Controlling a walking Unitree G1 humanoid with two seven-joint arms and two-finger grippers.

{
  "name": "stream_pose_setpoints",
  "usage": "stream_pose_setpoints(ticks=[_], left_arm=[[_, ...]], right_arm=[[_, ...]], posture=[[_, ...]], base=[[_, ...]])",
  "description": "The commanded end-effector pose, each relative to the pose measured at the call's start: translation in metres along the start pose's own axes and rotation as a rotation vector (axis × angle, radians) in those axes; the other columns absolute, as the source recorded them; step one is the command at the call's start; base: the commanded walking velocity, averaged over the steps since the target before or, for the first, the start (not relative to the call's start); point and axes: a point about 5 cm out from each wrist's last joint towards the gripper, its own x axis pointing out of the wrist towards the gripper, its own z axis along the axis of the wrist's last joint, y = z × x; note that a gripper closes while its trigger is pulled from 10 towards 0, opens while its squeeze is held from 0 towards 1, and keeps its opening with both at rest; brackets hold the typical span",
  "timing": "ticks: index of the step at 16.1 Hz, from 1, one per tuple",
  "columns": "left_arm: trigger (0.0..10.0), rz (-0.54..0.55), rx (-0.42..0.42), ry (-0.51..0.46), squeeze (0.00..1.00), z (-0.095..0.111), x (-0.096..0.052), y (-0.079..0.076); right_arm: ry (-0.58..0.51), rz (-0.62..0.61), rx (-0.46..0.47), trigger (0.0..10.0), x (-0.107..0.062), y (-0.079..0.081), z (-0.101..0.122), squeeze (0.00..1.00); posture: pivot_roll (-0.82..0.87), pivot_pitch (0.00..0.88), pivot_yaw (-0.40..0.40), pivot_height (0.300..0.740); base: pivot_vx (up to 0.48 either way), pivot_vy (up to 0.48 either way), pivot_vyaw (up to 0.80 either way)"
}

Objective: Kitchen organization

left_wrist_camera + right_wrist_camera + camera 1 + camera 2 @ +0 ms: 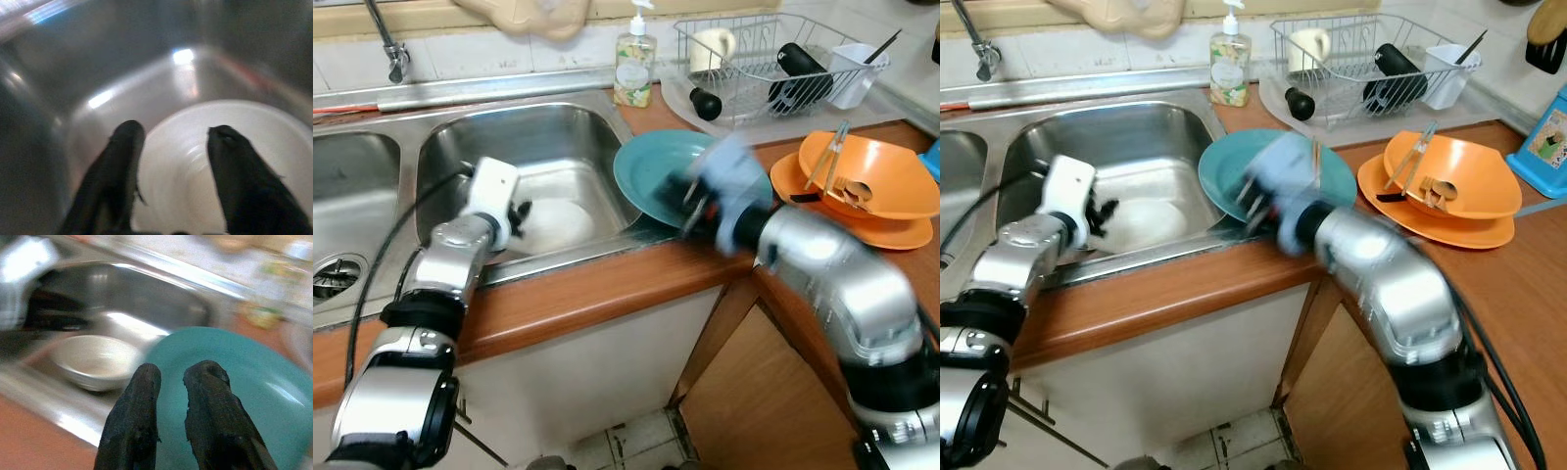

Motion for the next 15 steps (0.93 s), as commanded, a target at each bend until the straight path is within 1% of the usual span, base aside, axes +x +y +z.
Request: stream_pose_setpoints(ticks=[1,3,4,5,7,8,9,10,12,13,14,15], left_arm=[[10.0,0.014,-0.018,-0.083,1.00,0.008,-0.004,0.002],[10.0,0.010,-0.014,-0.168,1.00,0.015,-0.012,0.003],[10.0,0.003,-0.008,-0.207,1.00,0.019,-0.016,0.004],[10.0,-0.011,-0.003,-0.241,1.00,0.022,-0.021,0.004],[10.0,-0.060,-0.014,-0.339,1.00,0.032,-0.037,0.003],[10.0,-0.089,-0.019,-0.361,1.00,0.035,-0.042,0.001],[10.0,-0.120,-0.027,-0.374,0.81,0.037,-0.046,-0.001],[10.0,-0.175,-0.022,-0.385,0.00,0.038,-0.052,-0.006],[10.0,-0.407,0.023,-0.369,0.00,0.036,-0.073,-0.032],[10.0,-0.477,0.039,-0.358,0.00,0.034,-0.080,-0.039],[10.0,-0.532,0.041,-0.339,0.00,0.033,-0.085,-0.044],[10.0,-0.555,0.044,-0.335,0.00,0.033,-0.087,-0.046]], right_arm=[[0.023,-0.106,0.060,10.0,0.000,-0.016,-0.001,1.00],[0.038,-0.210,0.109,10.0,0.001,-0.030,-0.003,1.00],[0.049,-0.250,0.129,10.0,0.003,-0.034,-0.004,1.00],[0.065,-0.272,0.144,10.0,0.005,-0.036,-0.005,1.00],[0.119,-0.314,0.168,10.0,0.012,-0.040,-0.008,1.00],[0.129,-0.325,0.169,10.0,0.015,-0.042,-0.009,1.00],[0.149,-0.350,0.174,10.0,0.017,-0.044,-0.010,1.00],[0.179,-0.381,0.179,10.0,0.022,-0.047,-0.013,1.00],[0.267,-0.438,0.213,10.0,0.034,-0.057,-0.022,1.00],[0.300,-0.451,0.208,10.0,0.037,-0.059,-0.025,0.95],[0.328,-0.467,0.184,10.0,0.040,-0.062,-0.028,0.00],[0.344,-0.469,0.183,10.0,0.041,-0.062,-0.031,0.00]], posture=[[-0.07,0.000,0.012,0.740],[-0.06,0.000,0.011,0.740],[-0.06,0.000,0.011,0.740],[-0.06,0.000,0.011,0.740],[-0.07,0.000,0.016,0.740],[-0.06,0.000,0.017,0.740],[-0.06,0.000,0.017,0.740],[-0.06,0.000,0.017,0.740],[-0.05,0.000,0.010,0.740],[-0.05,0.000,0.008,0.740],[-0.05,0.000,0.004,0.740],[-0.05,0.000,0.000,0.740]], base=[[0.000,0.000,0.00],[0.000,0.000,0.00],[0.000,0.000,0.00],[0.000,0.000,0.00],[0.000,0.000,0.00],[0.000,0.000,0.00],[0.000,0.000,0.00],[0.000,0.000,0.00],[0.000,0.000,0.00],[0.000,0.000,0.00],[0.000,0.000,0.00],[0.000,0.000,0.00]])
